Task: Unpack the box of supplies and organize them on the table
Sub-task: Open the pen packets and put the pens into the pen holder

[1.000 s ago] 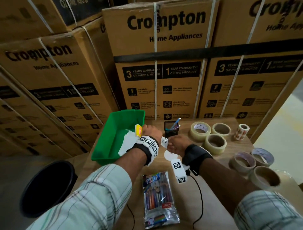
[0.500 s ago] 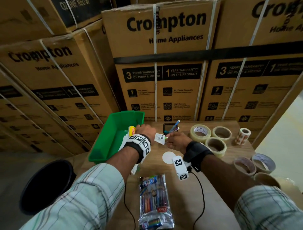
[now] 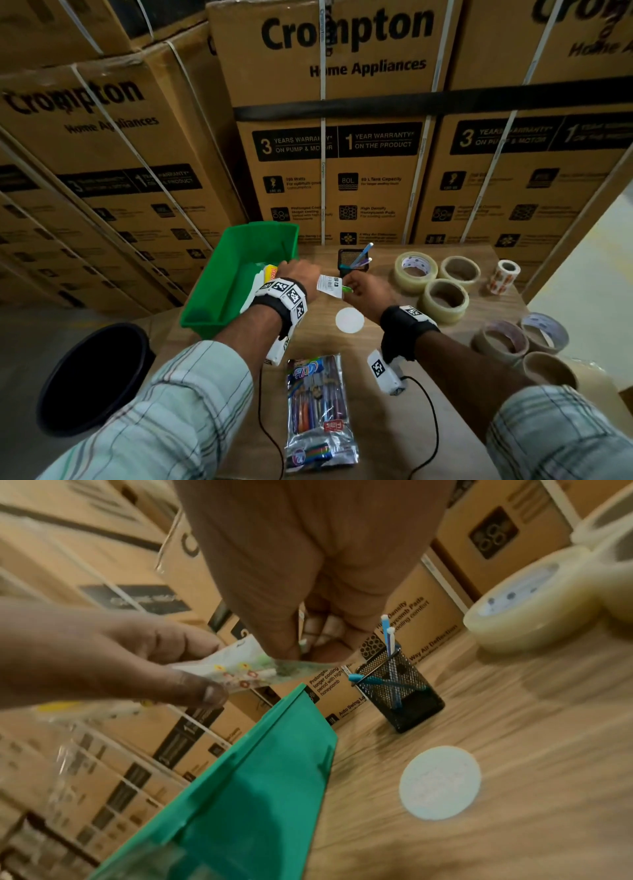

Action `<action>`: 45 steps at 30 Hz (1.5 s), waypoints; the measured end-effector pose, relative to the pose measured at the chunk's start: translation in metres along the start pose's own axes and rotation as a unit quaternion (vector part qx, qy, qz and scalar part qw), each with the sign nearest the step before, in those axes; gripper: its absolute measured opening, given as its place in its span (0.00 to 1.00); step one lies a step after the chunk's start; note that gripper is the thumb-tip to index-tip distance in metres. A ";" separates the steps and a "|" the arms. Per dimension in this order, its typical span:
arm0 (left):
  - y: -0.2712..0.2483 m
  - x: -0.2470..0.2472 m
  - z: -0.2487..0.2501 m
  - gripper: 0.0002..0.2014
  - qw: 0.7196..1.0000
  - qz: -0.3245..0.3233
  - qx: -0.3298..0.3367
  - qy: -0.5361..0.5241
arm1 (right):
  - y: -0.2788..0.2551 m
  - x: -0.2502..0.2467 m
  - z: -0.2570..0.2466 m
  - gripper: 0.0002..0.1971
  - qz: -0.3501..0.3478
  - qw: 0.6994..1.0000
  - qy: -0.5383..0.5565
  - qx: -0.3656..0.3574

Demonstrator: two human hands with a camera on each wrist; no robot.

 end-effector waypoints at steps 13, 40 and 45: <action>-0.002 0.006 0.008 0.13 0.998 0.020 0.041 -0.047 | -0.012 -0.012 0.005 0.11 0.005 0.979 -0.184 -0.092; 0.017 0.005 -0.011 0.12 0.993 -0.008 0.026 -0.111 | -0.008 -0.112 0.063 0.09 -0.006 0.969 -0.212 0.130; 0.023 0.007 0.009 0.15 0.990 -0.015 0.052 -0.131 | 0.025 -0.112 0.044 0.09 -0.002 0.950 -0.279 0.139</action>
Point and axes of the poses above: each hand's wrist, its own y-axis towards the middle knuckle, its own x-axis out of the palm, z = x × y, the point moved 3 cm from there along y, towards the middle knuckle, and after that the axes turned 13 degrees about -z, right-handed, at the moved point
